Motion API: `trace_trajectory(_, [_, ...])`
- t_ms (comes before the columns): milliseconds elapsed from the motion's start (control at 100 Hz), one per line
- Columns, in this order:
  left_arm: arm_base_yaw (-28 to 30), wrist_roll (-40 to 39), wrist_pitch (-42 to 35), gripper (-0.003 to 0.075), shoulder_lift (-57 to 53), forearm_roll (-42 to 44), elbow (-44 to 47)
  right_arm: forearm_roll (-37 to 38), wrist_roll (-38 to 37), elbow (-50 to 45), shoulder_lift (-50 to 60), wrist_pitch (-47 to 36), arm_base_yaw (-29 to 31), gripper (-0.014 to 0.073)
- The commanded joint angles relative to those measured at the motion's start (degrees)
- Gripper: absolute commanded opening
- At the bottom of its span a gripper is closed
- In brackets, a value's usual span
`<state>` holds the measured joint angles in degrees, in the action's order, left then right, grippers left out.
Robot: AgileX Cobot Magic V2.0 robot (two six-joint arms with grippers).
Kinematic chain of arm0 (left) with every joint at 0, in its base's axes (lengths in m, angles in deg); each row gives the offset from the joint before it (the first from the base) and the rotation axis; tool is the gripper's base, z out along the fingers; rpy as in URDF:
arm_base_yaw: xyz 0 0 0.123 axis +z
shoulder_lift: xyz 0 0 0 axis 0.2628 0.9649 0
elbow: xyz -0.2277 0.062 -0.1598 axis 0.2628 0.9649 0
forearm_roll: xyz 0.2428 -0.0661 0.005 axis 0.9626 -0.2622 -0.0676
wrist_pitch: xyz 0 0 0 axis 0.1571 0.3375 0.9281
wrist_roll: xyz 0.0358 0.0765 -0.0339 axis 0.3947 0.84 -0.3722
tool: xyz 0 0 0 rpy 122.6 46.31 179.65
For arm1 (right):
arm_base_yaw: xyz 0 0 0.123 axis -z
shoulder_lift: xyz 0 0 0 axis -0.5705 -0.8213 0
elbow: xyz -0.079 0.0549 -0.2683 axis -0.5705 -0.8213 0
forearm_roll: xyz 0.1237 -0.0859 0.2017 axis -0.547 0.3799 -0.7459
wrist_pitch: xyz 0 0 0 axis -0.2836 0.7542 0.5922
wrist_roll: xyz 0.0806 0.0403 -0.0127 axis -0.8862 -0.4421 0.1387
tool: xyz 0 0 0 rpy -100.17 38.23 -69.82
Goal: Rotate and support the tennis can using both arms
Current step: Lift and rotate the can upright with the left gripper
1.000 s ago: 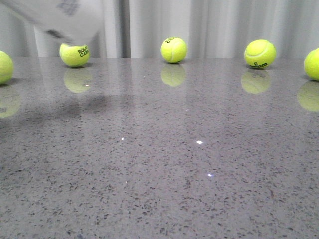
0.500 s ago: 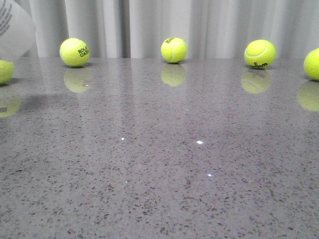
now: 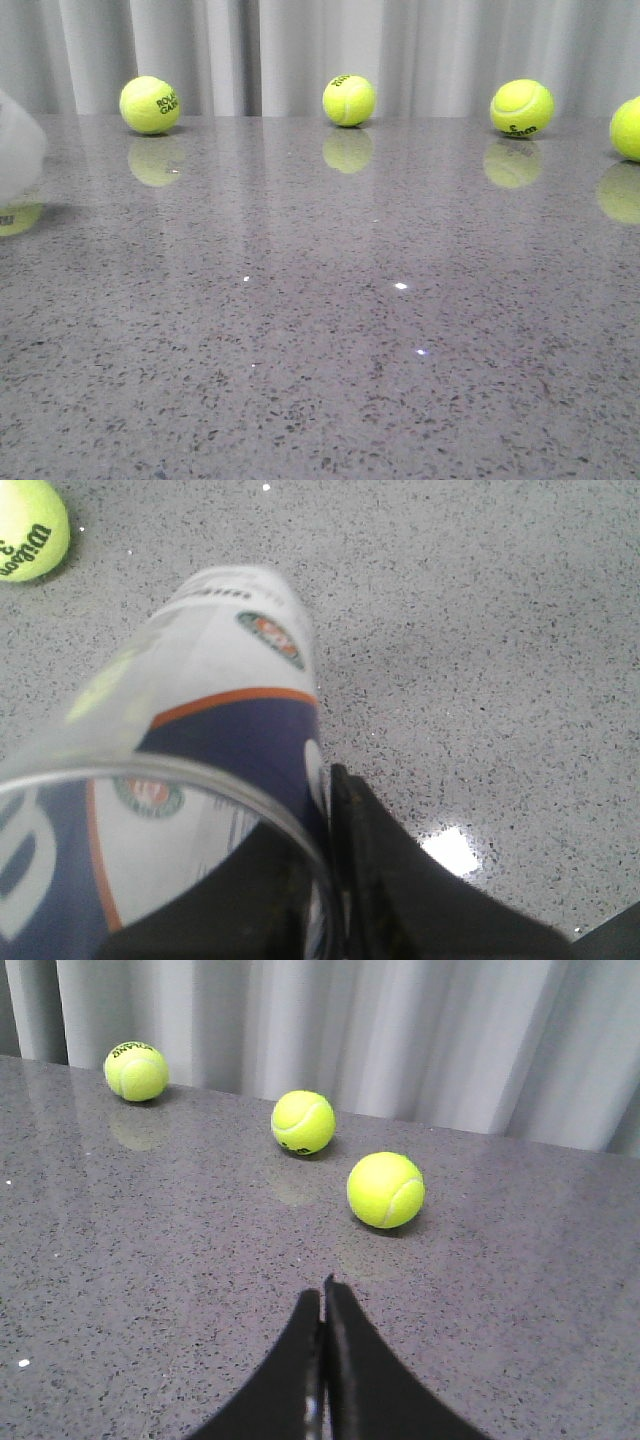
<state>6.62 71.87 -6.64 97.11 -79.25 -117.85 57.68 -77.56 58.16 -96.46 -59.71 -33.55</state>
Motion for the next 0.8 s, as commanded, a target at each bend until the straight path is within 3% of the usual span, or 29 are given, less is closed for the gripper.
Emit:
trace_trajectory(0, [0.2,-0.7,0.4,0.0139,-0.1,-1.1,-1.4,0.0,0.0,1.6,-0.3,-4.5,0.4,-0.0066])
trace_trajectory(160, [0.2,-0.7,0.4,0.0319,0.7,-1.9,-1.4,0.0,0.0,1.6,-0.3,-4.5,0.4,-0.0066])
trace_trajectory(280, [0.2,-0.7,0.1,0.0395,2.0,-2.1,-1.9,0.0,0.0,1.6,-0.3,-4.5,0.4,-0.0066])
trace_trajectory(790, [0.2,-0.7,0.3,0.041,15.3,-2.1,-17.5,0.0,0.0,1.6,-0.3,-4.5,0.4,-0.0066])
